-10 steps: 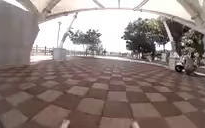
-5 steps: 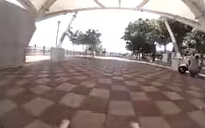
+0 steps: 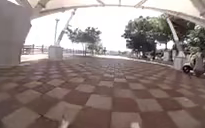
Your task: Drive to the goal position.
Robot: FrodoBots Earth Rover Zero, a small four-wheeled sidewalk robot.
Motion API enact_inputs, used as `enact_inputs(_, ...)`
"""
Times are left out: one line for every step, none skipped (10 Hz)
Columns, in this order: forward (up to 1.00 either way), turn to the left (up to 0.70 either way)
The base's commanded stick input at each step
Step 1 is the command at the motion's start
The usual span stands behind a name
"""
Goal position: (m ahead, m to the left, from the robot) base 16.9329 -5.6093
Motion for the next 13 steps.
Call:
enact_inputs(0.70, 0.00)
enact_inputs(0.70, -0.18)
enact_inputs(0.70, -0.27)
enact_inputs(0.70, -0.27)
enact_inputs(0.70, -0.13)
enact_inputs(0.70, 0.00)
enact_inputs(0.70, 0.00)
enact_inputs(0.70, 0.00)
enact_inputs(0.70, 0.00)
enact_inputs(0.70, 0.22)
enact_inputs(0.70, 0.27)
enact_inputs(0.70, 0.27)
enact_inputs(0.70, 0.27)
